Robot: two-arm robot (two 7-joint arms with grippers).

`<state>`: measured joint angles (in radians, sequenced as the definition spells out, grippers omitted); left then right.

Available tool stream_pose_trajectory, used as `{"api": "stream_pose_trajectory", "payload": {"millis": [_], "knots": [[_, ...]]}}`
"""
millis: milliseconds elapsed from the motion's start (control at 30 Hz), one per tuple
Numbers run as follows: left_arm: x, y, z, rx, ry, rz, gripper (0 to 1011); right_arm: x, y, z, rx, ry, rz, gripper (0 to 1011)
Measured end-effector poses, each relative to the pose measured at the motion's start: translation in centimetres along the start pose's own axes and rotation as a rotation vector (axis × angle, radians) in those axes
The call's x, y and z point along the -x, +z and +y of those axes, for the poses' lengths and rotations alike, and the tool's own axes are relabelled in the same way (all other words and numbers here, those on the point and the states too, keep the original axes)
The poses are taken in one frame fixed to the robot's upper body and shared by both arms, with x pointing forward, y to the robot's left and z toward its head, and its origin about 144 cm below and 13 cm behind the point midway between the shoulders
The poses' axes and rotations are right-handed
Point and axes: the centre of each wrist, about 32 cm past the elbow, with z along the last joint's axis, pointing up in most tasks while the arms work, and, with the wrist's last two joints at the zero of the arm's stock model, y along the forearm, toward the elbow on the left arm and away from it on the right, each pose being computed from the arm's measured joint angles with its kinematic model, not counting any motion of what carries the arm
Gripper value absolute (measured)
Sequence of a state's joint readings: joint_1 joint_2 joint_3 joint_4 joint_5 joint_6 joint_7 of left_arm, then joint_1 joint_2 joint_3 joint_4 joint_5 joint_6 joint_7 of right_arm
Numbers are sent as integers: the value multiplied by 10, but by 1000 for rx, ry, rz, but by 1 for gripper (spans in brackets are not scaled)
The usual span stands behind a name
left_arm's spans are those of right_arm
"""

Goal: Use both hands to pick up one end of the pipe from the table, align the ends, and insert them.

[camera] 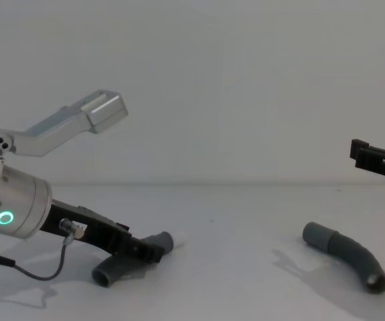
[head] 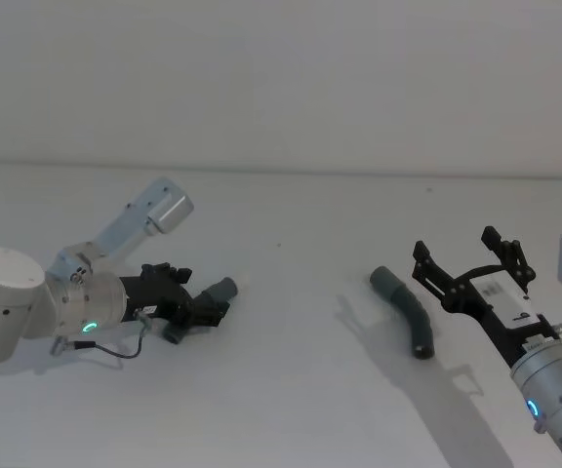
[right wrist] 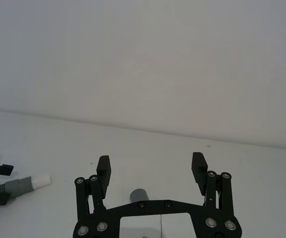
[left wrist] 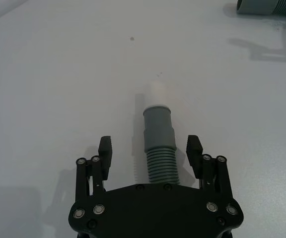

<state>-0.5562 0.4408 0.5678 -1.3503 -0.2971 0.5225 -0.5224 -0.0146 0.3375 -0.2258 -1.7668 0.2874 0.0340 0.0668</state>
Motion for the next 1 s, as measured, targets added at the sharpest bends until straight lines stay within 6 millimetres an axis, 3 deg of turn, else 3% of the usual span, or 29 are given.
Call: {"api": "stream_pose_trajectory", "payload": {"millis": [533, 633, 1000], "knots": [[0, 0, -1, -1, -2, 0, 488, 0, 0, 0, 0, 0, 0, 1001], [0, 0, -1, -1, -2, 1, 354, 0, 0, 0, 0, 0, 0, 1001], [0, 0, -1, -2, -1, 1, 334, -6, 3, 1, 16, 20, -10, 1001]]}}
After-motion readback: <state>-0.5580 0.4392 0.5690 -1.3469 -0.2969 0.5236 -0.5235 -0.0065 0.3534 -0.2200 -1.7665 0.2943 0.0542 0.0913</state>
